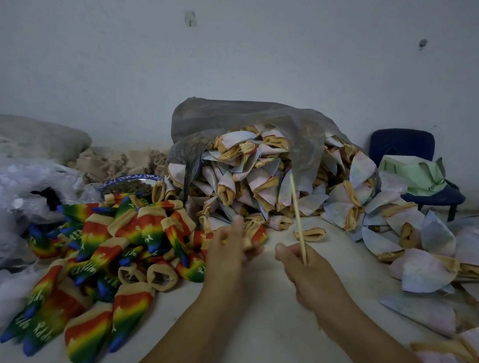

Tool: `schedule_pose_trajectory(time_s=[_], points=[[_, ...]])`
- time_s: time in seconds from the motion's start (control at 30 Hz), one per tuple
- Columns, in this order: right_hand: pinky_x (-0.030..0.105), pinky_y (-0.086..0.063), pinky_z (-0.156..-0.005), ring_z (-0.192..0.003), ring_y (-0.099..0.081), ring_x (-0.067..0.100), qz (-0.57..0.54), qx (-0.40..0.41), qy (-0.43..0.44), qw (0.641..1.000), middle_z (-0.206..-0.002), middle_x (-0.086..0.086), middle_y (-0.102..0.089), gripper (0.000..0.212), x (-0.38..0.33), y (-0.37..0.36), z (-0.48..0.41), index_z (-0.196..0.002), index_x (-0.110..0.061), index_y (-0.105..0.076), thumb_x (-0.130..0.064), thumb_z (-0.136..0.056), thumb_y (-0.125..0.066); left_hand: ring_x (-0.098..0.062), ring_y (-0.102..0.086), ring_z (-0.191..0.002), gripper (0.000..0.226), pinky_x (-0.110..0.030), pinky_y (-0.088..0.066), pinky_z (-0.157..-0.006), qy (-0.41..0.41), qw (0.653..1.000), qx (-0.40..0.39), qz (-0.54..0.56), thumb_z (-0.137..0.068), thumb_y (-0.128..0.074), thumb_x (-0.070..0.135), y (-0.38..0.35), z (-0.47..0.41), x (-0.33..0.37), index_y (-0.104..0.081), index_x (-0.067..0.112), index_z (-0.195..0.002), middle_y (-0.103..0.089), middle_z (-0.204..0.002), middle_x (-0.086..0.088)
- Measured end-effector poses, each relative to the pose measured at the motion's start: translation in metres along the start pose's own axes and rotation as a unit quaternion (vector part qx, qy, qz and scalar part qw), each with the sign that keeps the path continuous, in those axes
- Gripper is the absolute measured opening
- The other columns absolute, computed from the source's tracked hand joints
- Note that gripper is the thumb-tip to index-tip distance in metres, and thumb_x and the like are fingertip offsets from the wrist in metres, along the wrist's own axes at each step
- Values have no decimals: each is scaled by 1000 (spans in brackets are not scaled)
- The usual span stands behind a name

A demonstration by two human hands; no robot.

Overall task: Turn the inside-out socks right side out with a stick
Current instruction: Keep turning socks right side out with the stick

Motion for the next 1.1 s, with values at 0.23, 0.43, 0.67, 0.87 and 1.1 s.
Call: schedule_pose_trajectory(time_s=[0.23, 0.43, 0.67, 0.87, 1.1], points=[[31, -48, -71, -78, -61, 7, 318, -79, 124, 937, -79, -4, -64, 45, -11, 0, 11, -81, -31, -57, -57, -95, -23, -11, -67, -59, 54, -25, -58, -54, 164, 894, 5, 417, -85, -60, 57, 16, -17, -8, -66, 4, -91, -68, -71, -4], [33, -46, -67, -74, -58, 14, 467, -71, 183, 862, -80, -3, -61, 40, -15, -8, 8, -90, -23, -52, -53, -98, -27, -13, -68, -58, 49, -27, -59, -55, 160, 907, 23, 388, -79, -69, 52, 21, -20, -11, -69, 4, -85, -66, -66, -6], [31, -44, -64, -72, -56, 16, 483, -49, 180, 856, -69, -7, -49, 37, -16, -12, 9, -85, -24, -47, -52, -99, -28, -14, -69, -65, 16, -30, -60, -63, 137, 952, -35, 271, -84, -71, 20, 11, -15, -14, -69, 4, -82, -64, -67, -5], [32, -45, -65, -72, -58, 16, 456, -53, 208, 864, -73, -5, -58, 41, -18, -13, 10, -88, -21, -56, -52, -98, -31, -13, -67, -65, 19, -30, -61, -65, 120, 951, -67, 275, -76, -71, 22, 4, -11, -11, -60, 7, -72, -56, -59, -3], [34, -50, -70, -75, -60, 14, 396, -29, 192, 897, -81, -4, -66, 41, -11, -26, 12, -91, -24, -61, -52, -97, -32, -9, -53, -46, 36, -27, -57, -57, 110, 947, -79, 293, -81, -68, 37, -4, -7, -13, -53, 18, -55, -36, -41, 4]])
Point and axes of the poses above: each hand's wrist, its own z-axis away from the middle knuckle, its own y-axis out of the back of the hand, x = y × z, the point moved 7 cm from there along -z, towards the middle knuckle
